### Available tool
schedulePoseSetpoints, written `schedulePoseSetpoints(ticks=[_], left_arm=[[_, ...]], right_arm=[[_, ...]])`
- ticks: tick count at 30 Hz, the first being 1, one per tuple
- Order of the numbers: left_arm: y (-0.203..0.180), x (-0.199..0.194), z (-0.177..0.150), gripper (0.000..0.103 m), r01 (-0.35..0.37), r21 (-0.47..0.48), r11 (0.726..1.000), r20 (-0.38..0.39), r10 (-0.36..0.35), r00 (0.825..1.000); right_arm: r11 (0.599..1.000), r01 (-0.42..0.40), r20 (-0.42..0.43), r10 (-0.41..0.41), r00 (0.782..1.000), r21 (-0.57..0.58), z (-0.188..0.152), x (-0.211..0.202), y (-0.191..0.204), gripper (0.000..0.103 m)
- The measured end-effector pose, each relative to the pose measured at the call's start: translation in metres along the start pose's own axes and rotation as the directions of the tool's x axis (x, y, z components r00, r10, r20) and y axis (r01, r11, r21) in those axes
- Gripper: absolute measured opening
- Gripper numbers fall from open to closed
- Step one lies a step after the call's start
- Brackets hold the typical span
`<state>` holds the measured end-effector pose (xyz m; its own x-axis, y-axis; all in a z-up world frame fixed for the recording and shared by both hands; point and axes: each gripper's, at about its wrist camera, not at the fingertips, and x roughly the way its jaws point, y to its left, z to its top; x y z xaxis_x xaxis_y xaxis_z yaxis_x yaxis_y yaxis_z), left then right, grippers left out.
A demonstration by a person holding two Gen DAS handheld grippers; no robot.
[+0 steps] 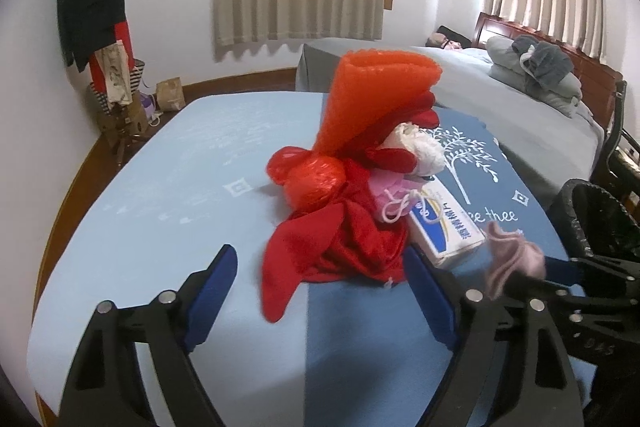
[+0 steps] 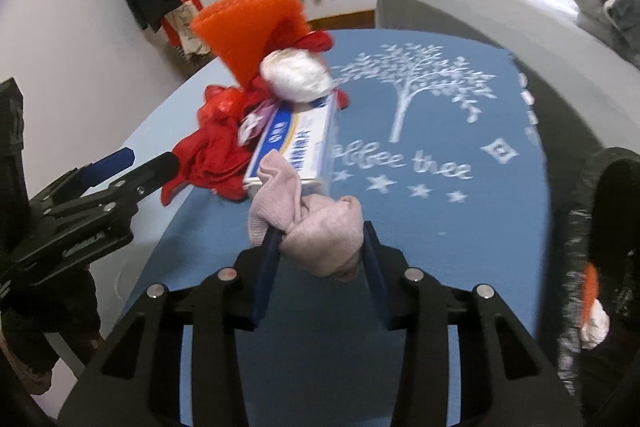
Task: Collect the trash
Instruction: 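Grasp the red plastic bag with the left tool while the right tool holds the pink cloth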
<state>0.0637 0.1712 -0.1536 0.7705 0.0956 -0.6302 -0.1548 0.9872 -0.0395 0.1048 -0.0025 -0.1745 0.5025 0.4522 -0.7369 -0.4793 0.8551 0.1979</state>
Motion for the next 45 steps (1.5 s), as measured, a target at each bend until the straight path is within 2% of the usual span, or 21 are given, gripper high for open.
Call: schedulePoseSetpoints(ticks=[7, 13, 15, 17, 20, 23, 29, 35, 36, 38, 41, 45], left_arm=[[-0.012, 0.020, 0.006, 0.076, 0.012, -0.001, 1.000, -0.016, -0.012, 1.000], [-0.012, 0.044, 0.008, 0.070, 0.002, -0.015, 1.000, -0.068, -0.003, 0.998], [-0.011, 0.050, 0.008, 0.056, 0.010, -0.021, 1.000, -0.092, -0.012, 0.996], [-0.009, 0.053, 0.007, 0.031, 0.015, -0.029, 0.999, -0.108, -0.018, 0.994], [-0.005, 0.049, 0.007, 0.015, 0.022, -0.046, 0.999, -0.102, -0.026, 0.994], [0.000, 0.038, 0.008, 0.011, 0.024, -0.058, 0.998, -0.080, -0.029, 0.996], [0.012, 0.007, 0.004, 0.011, 0.026, -0.072, 0.997, -0.063, -0.030, 0.998], [0.016, 0.002, -0.012, 0.016, 0.026, -0.036, 0.999, -0.112, -0.030, 0.993], [0.017, 0.001, -0.013, 0.019, 0.032, -0.039, 0.999, -0.116, -0.036, 0.993], [0.016, -0.001, -0.012, 0.043, 0.024, -0.038, 0.999, -0.111, -0.028, 0.993], [0.014, -0.003, -0.009, 0.057, 0.001, -0.032, 0.999, -0.080, -0.003, 0.997], [0.014, 0.006, -0.004, 0.064, -0.013, -0.037, 0.999, -0.072, 0.011, 0.997]], right_arm=[[0.997, 0.059, 0.048, -0.061, 0.997, 0.046, 0.007, -0.015, -0.026, 0.039], [0.996, 0.073, 0.058, -0.076, 0.995, 0.055, 0.014, -0.017, -0.035, 0.039], [0.996, 0.072, 0.058, -0.075, 0.996, 0.053, 0.014, -0.017, -0.036, 0.039], [0.996, 0.069, 0.056, -0.072, 0.996, 0.052, 0.013, -0.017, -0.036, 0.039], [0.997, 0.066, 0.055, -0.069, 0.996, 0.051, 0.014, -0.017, -0.035, 0.039], [0.997, 0.063, 0.061, -0.066, 0.996, 0.051, 0.015, -0.019, -0.034, 0.039], [0.997, 0.055, 0.067, -0.059, 0.996, 0.048, 0.015, -0.021, -0.031, 0.039], [0.998, 0.052, 0.043, -0.054, 0.998, 0.045, 0.011, -0.015, -0.028, 0.039], [0.998, 0.052, 0.039, -0.054, 0.998, 0.044, 0.010, -0.015, -0.028, 0.039], [0.998, 0.053, 0.036, -0.054, 0.998, 0.042, 0.010, -0.014, -0.027, 0.039], [0.998, 0.056, 0.038, -0.057, 0.998, 0.040, 0.010, -0.014, -0.026, 0.039], [0.997, 0.060, 0.040, -0.062, 0.997, 0.040, 0.011, -0.015, -0.027, 0.039]])
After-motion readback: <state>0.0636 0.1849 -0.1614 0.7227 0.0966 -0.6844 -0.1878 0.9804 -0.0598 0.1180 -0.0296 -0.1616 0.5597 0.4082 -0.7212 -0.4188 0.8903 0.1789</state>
